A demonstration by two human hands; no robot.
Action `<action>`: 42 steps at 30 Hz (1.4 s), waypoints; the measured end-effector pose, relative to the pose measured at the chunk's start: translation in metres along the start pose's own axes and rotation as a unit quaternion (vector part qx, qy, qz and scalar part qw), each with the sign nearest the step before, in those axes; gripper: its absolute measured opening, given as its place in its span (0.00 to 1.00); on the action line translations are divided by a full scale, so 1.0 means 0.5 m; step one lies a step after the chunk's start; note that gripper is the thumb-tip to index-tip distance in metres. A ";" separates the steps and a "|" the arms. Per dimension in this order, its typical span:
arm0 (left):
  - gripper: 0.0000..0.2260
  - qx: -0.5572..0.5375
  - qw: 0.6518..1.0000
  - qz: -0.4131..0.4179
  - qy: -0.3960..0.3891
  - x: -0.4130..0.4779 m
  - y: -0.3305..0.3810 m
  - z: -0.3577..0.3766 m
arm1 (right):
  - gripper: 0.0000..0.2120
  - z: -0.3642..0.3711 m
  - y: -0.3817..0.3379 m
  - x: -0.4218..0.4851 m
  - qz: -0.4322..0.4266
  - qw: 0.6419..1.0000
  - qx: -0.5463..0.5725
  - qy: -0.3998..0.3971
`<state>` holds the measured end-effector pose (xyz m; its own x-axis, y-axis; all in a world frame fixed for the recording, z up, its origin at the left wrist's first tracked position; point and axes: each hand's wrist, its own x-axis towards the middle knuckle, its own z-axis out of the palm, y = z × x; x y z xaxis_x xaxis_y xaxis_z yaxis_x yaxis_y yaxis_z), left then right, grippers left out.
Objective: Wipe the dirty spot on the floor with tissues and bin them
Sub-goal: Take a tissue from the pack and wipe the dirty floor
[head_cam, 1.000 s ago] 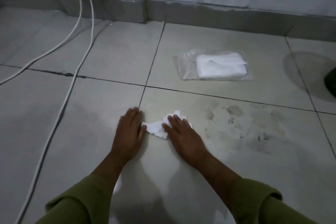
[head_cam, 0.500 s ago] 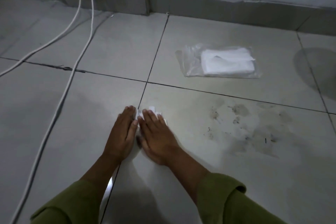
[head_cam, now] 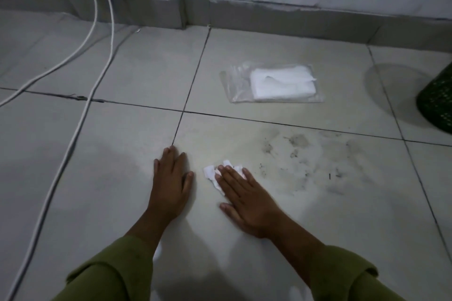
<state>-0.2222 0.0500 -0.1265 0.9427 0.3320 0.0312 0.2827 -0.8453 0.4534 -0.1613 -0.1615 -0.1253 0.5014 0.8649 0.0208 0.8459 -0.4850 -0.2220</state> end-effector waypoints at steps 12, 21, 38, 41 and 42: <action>0.29 0.023 0.995 0.089 -0.032 0.005 0.074 0.038 | 0.33 -0.011 0.066 -0.040 0.100 0.995 -0.005 0.000; 0.29 0.021 0.998 0.065 -0.005 0.077 0.129 0.079 | 0.32 -0.027 0.112 0.043 0.124 0.992 0.001 0.017; 0.29 0.073 0.994 0.073 -0.025 0.092 0.135 0.097 | 0.40 -0.037 0.161 0.079 0.298 0.951 0.048 0.072; 0.30 0.074 0.994 0.071 -0.033 0.093 0.136 0.096 | 0.37 -0.021 0.126 0.037 0.278 0.956 0.041 0.079; 0.30 0.074 0.994 0.070 -0.037 0.093 0.136 0.095 | 0.37 -0.019 0.112 0.024 0.271 0.960 0.041 0.064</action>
<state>-0.1508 -0.0121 -0.1368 0.9837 0.1789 0.0171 0.1647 -0.9354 0.3129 -0.1061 -0.1793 -0.1284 0.8862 0.4633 -0.0010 0.4402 -0.8426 -0.3103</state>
